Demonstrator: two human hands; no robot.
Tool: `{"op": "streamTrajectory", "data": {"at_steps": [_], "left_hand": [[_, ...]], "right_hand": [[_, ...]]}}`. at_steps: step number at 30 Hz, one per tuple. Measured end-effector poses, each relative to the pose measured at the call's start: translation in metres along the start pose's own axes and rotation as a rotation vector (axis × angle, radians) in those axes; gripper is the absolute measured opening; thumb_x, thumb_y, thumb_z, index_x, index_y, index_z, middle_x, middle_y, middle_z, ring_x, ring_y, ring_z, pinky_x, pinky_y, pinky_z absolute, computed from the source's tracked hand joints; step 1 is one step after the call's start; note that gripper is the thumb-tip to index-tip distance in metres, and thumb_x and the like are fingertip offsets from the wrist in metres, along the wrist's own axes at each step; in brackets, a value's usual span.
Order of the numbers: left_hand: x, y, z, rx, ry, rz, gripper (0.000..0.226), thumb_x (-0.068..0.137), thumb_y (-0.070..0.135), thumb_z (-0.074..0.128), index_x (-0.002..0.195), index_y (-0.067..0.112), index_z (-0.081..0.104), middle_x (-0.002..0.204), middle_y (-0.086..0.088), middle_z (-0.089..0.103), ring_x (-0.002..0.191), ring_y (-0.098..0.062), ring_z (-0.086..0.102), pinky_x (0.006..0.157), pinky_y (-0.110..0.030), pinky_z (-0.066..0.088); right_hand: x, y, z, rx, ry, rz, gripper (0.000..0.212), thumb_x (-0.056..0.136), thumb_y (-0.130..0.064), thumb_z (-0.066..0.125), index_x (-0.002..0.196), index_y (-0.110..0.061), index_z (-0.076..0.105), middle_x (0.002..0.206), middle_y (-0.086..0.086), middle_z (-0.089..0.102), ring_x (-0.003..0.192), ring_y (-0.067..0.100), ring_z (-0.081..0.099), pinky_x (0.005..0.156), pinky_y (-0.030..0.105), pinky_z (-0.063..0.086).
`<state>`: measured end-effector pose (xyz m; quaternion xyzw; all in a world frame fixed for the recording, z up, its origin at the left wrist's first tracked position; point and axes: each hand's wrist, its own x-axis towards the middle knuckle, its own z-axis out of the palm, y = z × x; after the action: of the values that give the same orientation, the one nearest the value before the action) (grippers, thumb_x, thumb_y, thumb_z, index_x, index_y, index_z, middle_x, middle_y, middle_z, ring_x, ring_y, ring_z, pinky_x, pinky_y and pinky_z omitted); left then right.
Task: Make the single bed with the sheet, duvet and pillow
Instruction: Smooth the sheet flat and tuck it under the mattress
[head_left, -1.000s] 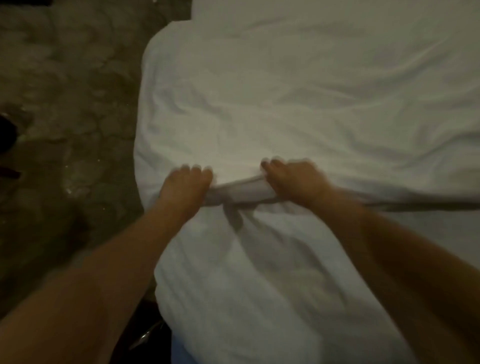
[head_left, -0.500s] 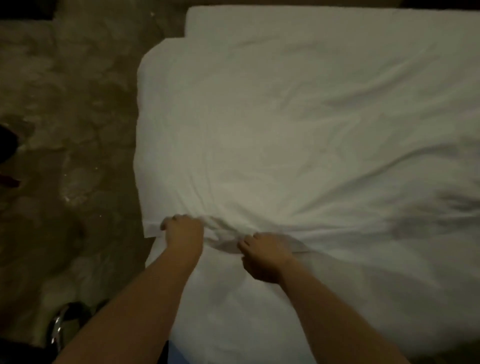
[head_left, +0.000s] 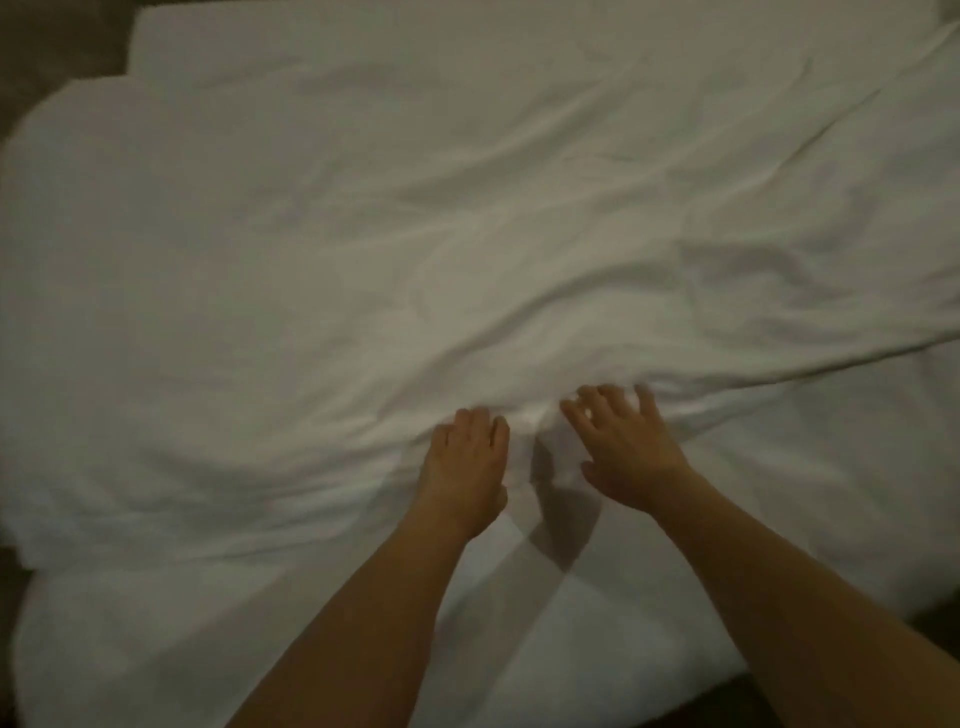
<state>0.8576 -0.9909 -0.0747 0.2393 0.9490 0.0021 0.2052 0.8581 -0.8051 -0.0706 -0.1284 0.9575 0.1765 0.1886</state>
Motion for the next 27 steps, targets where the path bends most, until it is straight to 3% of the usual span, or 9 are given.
{"op": "streamTrajectory", "data": {"at_steps": [2, 5, 7, 9, 11, 15, 19, 23, 27], "left_hand": [[0.022, 0.051, -0.006, -0.017, -0.014, -0.030, 0.070, 0.087, 0.038, 0.057, 0.141, 0.008, 0.026, 0.141, -0.016, 0.029, 0.128, -0.031, 0.032, 0.101, -0.039, 0.031], [0.055, 0.111, -0.014, -0.014, 0.019, -0.042, 0.081, 0.053, 0.042, 0.084, 0.120, 0.004, 0.057, 0.114, -0.018, 0.056, 0.099, -0.034, 0.057, 0.079, -0.039, 0.049], [0.072, 0.141, -0.017, -0.022, 0.028, -0.051, 0.080, 0.044, 0.037, 0.087, 0.114, 0.005, 0.063, 0.105, -0.017, 0.061, 0.093, -0.032, 0.061, 0.074, -0.038, 0.051], [0.088, 0.161, -0.021, 0.007, 0.049, -0.039, 0.080, 0.074, 0.032, 0.070, 0.141, 0.006, 0.035, 0.135, -0.020, 0.041, 0.124, -0.034, 0.043, 0.099, -0.042, 0.038], [0.103, 0.172, -0.022, 0.092, 0.031, -0.033, 0.077, 0.089, 0.027, 0.054, 0.149, 0.007, 0.011, 0.148, -0.018, 0.021, 0.137, -0.033, 0.024, 0.108, -0.042, 0.025], [0.134, 0.180, -0.028, 0.136, 0.040, -0.025, 0.072, 0.051, 0.021, 0.085, 0.115, 0.006, 0.056, 0.102, -0.013, 0.061, 0.090, -0.030, 0.060, 0.073, -0.035, 0.049], [0.162, 0.189, -0.050, 0.094, 0.017, -0.018, 0.035, 0.094, 0.010, 0.048, 0.127, 0.012, 0.040, 0.123, -0.008, 0.049, 0.109, -0.025, 0.052, 0.084, -0.032, 0.045], [0.157, 0.176, -0.108, 0.164, 0.078, 0.050, 0.033, 0.096, 0.007, 0.039, 0.128, 0.009, 0.037, 0.124, -0.009, 0.049, 0.110, -0.027, 0.053, 0.082, -0.035, 0.045], [0.156, 0.160, -0.155, 0.164, 0.207, -0.106, 0.032, 0.094, 0.006, 0.042, 0.126, 0.006, 0.040, 0.122, -0.012, 0.049, 0.110, -0.029, 0.052, 0.082, -0.037, 0.045]], "right_hand": [[-0.012, 0.043, 0.012, -0.034, -0.013, 0.062, 0.073, 0.068, -0.029, 0.077, 0.134, -0.010, 0.051, 0.136, 0.019, 0.049, 0.122, 0.037, 0.049, 0.100, 0.058, 0.034], [-0.017, 0.090, 0.036, -0.063, 0.004, 0.121, 0.071, 0.046, -0.021, 0.085, 0.114, -0.009, 0.066, 0.114, 0.019, 0.063, 0.101, 0.037, 0.061, 0.088, 0.055, 0.046], [-0.018, 0.104, 0.046, -0.048, 0.008, 0.081, 0.074, 0.063, -0.027, 0.078, 0.131, -0.011, 0.054, 0.130, 0.018, 0.054, 0.117, 0.037, 0.053, 0.098, 0.057, 0.038], [-0.015, 0.116, 0.058, 0.011, 0.053, 0.035, 0.074, 0.085, -0.028, 0.061, 0.148, -0.012, 0.025, 0.149, 0.018, 0.029, 0.136, 0.036, 0.030, 0.109, 0.058, 0.019], [-0.011, 0.131, 0.068, 0.009, 0.104, 0.047, 0.075, 0.085, -0.028, 0.061, 0.148, -0.014, 0.023, 0.149, 0.016, 0.029, 0.136, 0.036, 0.030, 0.109, 0.059, 0.019], [0.007, 0.163, 0.081, 0.026, 0.278, 0.034, 0.057, 0.051, -0.022, 0.079, 0.105, -0.011, 0.068, 0.099, 0.012, 0.067, 0.091, 0.031, 0.064, 0.083, 0.048, 0.049], [0.024, 0.197, 0.077, 0.136, 0.330, 0.050, 0.039, 0.037, -0.013, 0.084, 0.071, -0.013, 0.066, 0.064, 0.006, 0.062, 0.058, 0.027, 0.060, 0.059, 0.033, 0.050], [0.037, 0.246, 0.050, 0.160, 0.375, -0.040, 0.042, 0.028, -0.004, 0.088, 0.062, -0.010, 0.064, 0.056, 0.009, 0.060, 0.046, 0.030, 0.057, 0.045, 0.031, 0.047], [0.048, 0.297, -0.004, 0.191, 0.594, 0.082, 0.037, 0.029, 0.008, 0.085, 0.052, -0.002, 0.059, 0.047, 0.016, 0.054, 0.040, 0.031, 0.054, 0.046, 0.031, 0.046]]}}
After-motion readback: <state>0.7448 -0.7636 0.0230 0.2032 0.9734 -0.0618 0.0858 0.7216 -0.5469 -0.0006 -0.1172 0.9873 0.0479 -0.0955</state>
